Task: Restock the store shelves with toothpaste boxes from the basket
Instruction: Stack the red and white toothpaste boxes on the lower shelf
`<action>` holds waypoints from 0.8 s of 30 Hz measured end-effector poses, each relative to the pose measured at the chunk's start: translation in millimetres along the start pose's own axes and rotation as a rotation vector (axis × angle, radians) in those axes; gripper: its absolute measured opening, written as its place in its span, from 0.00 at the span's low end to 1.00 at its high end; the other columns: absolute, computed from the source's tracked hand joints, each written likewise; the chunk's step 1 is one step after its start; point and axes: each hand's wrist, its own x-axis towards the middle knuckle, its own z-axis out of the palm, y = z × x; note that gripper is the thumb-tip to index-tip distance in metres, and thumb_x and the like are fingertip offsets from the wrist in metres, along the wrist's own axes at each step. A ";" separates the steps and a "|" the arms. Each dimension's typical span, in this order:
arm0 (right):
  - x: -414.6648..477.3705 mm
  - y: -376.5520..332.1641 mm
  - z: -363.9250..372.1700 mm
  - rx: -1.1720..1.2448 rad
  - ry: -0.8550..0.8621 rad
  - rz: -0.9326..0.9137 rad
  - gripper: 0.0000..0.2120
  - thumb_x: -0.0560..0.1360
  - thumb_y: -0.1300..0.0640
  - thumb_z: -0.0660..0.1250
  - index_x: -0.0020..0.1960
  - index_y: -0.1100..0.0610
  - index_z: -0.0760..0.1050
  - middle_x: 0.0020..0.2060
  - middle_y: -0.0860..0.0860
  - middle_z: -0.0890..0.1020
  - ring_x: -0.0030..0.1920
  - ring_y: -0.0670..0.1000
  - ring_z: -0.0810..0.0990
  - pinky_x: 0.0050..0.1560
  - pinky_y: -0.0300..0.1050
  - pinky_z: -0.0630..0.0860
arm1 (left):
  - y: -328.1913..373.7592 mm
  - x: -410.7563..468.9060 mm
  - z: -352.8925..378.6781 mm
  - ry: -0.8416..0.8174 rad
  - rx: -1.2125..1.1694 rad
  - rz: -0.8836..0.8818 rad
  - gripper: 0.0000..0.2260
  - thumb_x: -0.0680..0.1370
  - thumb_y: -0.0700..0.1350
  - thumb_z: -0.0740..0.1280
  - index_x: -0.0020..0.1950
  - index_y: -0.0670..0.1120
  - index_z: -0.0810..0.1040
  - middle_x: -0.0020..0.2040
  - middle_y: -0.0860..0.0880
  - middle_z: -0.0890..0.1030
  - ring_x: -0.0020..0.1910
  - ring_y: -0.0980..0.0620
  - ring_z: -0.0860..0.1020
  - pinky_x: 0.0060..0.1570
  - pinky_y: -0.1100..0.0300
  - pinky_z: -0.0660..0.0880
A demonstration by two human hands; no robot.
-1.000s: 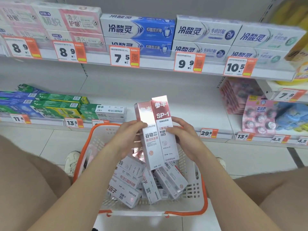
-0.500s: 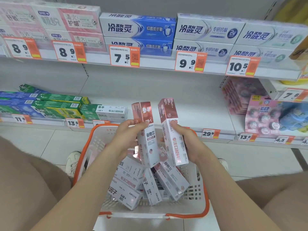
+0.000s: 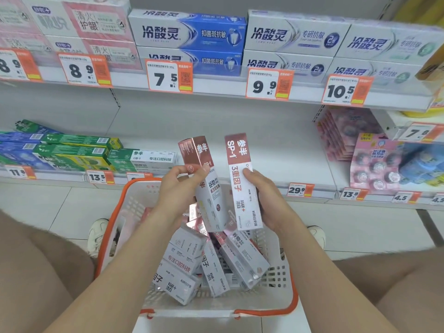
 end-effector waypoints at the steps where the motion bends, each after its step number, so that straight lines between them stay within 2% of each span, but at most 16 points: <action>1: 2.0 -0.7 -0.2 -0.050 0.015 -0.052 0.19 0.79 0.40 0.70 0.65 0.48 0.80 0.56 0.57 0.86 0.55 0.59 0.85 0.55 0.57 0.81 | -0.7 0.9 1.0 0.006 -0.026 0.002 0.17 0.76 0.54 0.78 0.59 0.48 0.80 0.49 0.51 0.89 0.49 0.51 0.87 0.45 0.55 0.83; 5: 12.9 -7.5 3.7 -0.272 0.163 -0.268 0.17 0.84 0.42 0.64 0.72 0.37 0.73 0.51 0.50 0.87 0.49 0.50 0.88 0.44 0.47 0.82 | -3.9 4.7 9.0 0.047 -0.109 0.029 0.16 0.76 0.51 0.78 0.59 0.47 0.79 0.49 0.50 0.89 0.49 0.51 0.87 0.39 0.60 0.84; 7: 26.3 -11.5 3.9 -0.543 0.201 -0.492 0.18 0.84 0.44 0.63 0.74 0.38 0.71 0.54 0.46 0.86 0.52 0.48 0.86 0.50 0.49 0.81 | -8.3 10.1 9.8 0.141 -0.140 0.044 0.16 0.75 0.53 0.79 0.57 0.48 0.80 0.52 0.48 0.88 0.50 0.51 0.87 0.46 0.55 0.85; 9: 44.1 -17.6 4.9 -0.892 0.183 -0.611 0.22 0.84 0.46 0.64 0.77 0.42 0.67 0.59 0.47 0.82 0.58 0.51 0.82 0.60 0.53 0.78 | -13.7 17.4 5.2 0.271 -0.167 0.045 0.17 0.72 0.57 0.81 0.54 0.54 0.81 0.55 0.48 0.86 0.54 0.49 0.86 0.55 0.46 0.84; 11: 61.0 -22.9 11.9 -1.267 0.196 -0.595 0.26 0.84 0.47 0.65 0.80 0.43 0.63 0.61 0.52 0.77 0.59 0.57 0.78 0.63 0.57 0.73 | -18.7 26.1 -4.2 0.368 -0.152 0.017 0.16 0.70 0.59 0.80 0.51 0.56 0.80 0.56 0.48 0.85 0.55 0.47 0.85 0.57 0.40 0.82; 12: 70.6 -23.7 16.4 -1.411 0.201 -0.590 0.26 0.84 0.47 0.65 0.80 0.43 0.62 0.61 0.54 0.76 0.59 0.59 0.77 0.62 0.58 0.71 | -21.4 29.9 -9.4 0.384 -0.149 -0.011 0.14 0.72 0.57 0.79 0.51 0.54 0.80 0.54 0.47 0.86 0.55 0.45 0.85 0.57 0.39 0.82; 16: 114.4 -15.0 34.9 -1.843 0.168 -0.615 0.34 0.78 0.61 0.69 0.79 0.45 0.59 0.61 0.55 0.77 0.58 0.61 0.76 0.60 0.57 0.70 | -38.7 46.6 -25.9 0.337 -0.110 -0.145 0.12 0.76 0.52 0.77 0.52 0.50 0.78 0.51 0.45 0.86 0.52 0.43 0.85 0.55 0.40 0.83; 18: 138.5 -13.3 43.6 -1.936 0.149 -0.578 0.38 0.74 0.65 0.69 0.79 0.47 0.60 0.63 0.56 0.76 0.61 0.62 0.76 0.62 0.57 0.69 | -46.7 52.9 -30.0 0.325 -0.066 -0.160 0.12 0.76 0.52 0.78 0.51 0.50 0.78 0.52 0.46 0.86 0.52 0.45 0.85 0.58 0.40 0.82; 24: 200.9 4.9 62.8 -1.964 0.064 -0.344 0.31 0.75 0.64 0.67 0.75 0.50 0.64 0.61 0.58 0.76 0.62 0.63 0.76 0.64 0.58 0.68 | -54.7 71.1 -43.8 0.300 -0.046 -0.177 0.13 0.75 0.50 0.78 0.56 0.51 0.79 0.53 0.45 0.87 0.51 0.45 0.86 0.55 0.38 0.83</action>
